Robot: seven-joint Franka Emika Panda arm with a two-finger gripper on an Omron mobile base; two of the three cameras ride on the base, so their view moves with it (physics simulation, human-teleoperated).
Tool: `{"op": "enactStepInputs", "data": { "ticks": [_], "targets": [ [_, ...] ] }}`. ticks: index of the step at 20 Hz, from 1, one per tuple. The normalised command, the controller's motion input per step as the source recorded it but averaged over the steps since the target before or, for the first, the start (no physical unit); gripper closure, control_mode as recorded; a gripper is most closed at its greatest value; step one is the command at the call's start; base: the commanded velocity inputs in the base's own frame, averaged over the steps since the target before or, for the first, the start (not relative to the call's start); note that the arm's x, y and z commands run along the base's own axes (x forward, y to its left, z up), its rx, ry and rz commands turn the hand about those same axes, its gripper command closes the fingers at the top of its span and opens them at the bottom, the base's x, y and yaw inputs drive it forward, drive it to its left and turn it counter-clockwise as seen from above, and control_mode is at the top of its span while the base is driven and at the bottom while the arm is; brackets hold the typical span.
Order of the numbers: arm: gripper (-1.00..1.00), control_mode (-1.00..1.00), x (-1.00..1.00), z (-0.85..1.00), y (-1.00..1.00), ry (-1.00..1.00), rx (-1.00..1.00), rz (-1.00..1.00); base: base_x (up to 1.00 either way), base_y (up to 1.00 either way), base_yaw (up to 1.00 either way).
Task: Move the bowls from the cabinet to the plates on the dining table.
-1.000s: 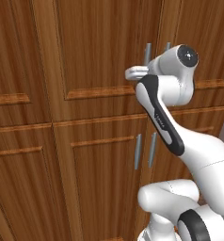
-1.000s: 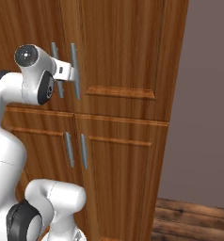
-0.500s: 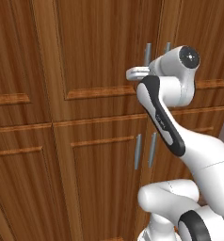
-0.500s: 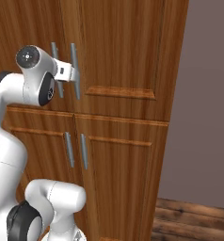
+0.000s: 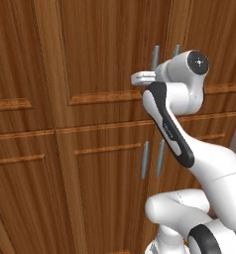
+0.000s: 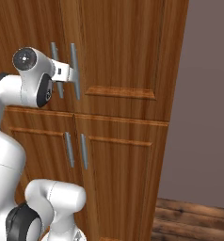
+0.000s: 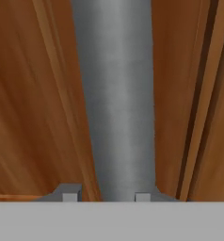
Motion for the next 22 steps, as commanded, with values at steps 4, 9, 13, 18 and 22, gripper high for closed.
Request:
{"op": "enactStepInputs", "data": {
  "ticks": [4,9,13,18,22],
  "targets": [
    [1.00,-1.00,0.00,0.00,0.00,0.00,0.00,0.00,0.00,0.00,0.00],
    [1.00,-1.00,-0.12,0.00,0.00,0.00,0.00,0.00,0.00,0.00,0.00],
    [1.00,-1.00,-0.44,0.00,0.00,0.00,0.00,0.02,0.00,0.00,0.00],
    [1.00,-1.00,-0.50,0.00,0.00,-0.02,0.00,0.03,0.00,0.00,0.00],
    [1.00,-1.00,-0.37,0.00,0.24,-0.03,0.00,0.00,0.00,0.00,0.00]
  ]
}}
